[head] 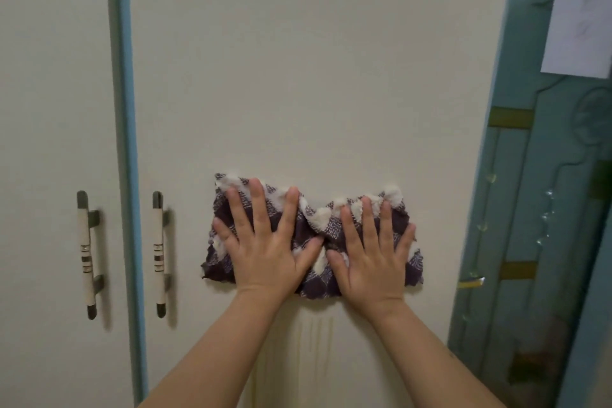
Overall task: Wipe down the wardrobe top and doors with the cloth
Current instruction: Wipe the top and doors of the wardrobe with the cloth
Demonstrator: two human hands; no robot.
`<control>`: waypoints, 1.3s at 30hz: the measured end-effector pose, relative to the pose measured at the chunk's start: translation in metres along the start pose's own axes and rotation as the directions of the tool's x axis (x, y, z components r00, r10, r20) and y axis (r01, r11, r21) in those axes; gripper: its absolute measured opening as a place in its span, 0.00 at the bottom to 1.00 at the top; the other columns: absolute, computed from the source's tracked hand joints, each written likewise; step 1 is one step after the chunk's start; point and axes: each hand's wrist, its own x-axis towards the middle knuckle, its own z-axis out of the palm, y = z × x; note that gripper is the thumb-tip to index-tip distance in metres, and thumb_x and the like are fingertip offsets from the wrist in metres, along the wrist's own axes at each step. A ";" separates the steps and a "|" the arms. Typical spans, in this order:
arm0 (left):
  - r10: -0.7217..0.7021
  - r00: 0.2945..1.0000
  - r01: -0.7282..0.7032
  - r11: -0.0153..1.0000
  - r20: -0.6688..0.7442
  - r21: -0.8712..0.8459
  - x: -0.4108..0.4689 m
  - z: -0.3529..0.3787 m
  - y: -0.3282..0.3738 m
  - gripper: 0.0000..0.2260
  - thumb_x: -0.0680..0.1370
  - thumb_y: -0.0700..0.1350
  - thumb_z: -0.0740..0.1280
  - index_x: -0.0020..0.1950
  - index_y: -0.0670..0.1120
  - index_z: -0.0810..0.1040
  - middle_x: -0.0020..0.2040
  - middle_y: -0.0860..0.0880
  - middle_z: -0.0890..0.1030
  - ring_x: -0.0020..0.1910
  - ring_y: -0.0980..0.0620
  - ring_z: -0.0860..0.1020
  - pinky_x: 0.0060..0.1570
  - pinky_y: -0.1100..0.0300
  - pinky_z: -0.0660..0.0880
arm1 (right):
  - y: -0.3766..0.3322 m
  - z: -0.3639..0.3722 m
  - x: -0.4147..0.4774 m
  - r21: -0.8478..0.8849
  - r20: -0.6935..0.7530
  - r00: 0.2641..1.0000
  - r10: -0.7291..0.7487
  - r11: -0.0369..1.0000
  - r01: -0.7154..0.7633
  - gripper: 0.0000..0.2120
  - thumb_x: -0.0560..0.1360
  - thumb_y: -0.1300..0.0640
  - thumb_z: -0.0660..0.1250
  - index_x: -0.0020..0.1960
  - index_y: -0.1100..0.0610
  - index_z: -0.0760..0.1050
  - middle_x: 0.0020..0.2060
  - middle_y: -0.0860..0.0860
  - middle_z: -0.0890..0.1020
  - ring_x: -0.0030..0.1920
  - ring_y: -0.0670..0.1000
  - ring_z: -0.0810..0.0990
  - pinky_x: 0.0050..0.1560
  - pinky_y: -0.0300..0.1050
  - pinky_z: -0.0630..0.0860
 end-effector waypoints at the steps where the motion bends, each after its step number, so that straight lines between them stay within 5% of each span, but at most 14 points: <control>1: 0.013 1.000 -0.013 1.000 -0.001 -0.004 0.000 0.001 0.010 0.33 0.74 0.69 0.46 0.75 0.56 0.49 0.76 0.44 0.37 0.74 0.39 0.39 0.66 0.34 0.40 | 0.008 -0.001 -0.002 -0.009 -0.006 1.000 0.005 1.000 -0.005 0.29 0.80 0.40 0.44 0.77 0.49 0.44 0.77 0.49 0.43 0.76 0.54 0.43 0.69 0.67 0.42; 10: 0.033 0.999 -0.033 0.999 -0.016 -0.025 0.015 0.015 0.090 0.31 0.74 0.67 0.49 0.75 0.58 0.51 0.76 0.45 0.36 0.74 0.40 0.38 0.66 0.34 0.39 | 0.077 -0.014 0.003 -0.023 -0.003 0.999 0.032 0.999 -0.032 0.28 0.79 0.41 0.42 0.77 0.48 0.42 0.76 0.48 0.41 0.76 0.54 0.41 0.70 0.65 0.41; 39: 0.038 0.996 -0.045 0.995 0.079 0.090 -0.108 0.017 0.036 0.34 0.73 0.70 0.48 0.75 0.57 0.48 0.77 0.47 0.42 0.75 0.41 0.43 0.66 0.34 0.45 | 0.046 -0.009 -0.099 0.046 0.185 0.979 -0.082 0.996 0.075 0.31 0.79 0.39 0.45 0.77 0.53 0.47 0.77 0.54 0.45 0.76 0.60 0.44 0.70 0.67 0.43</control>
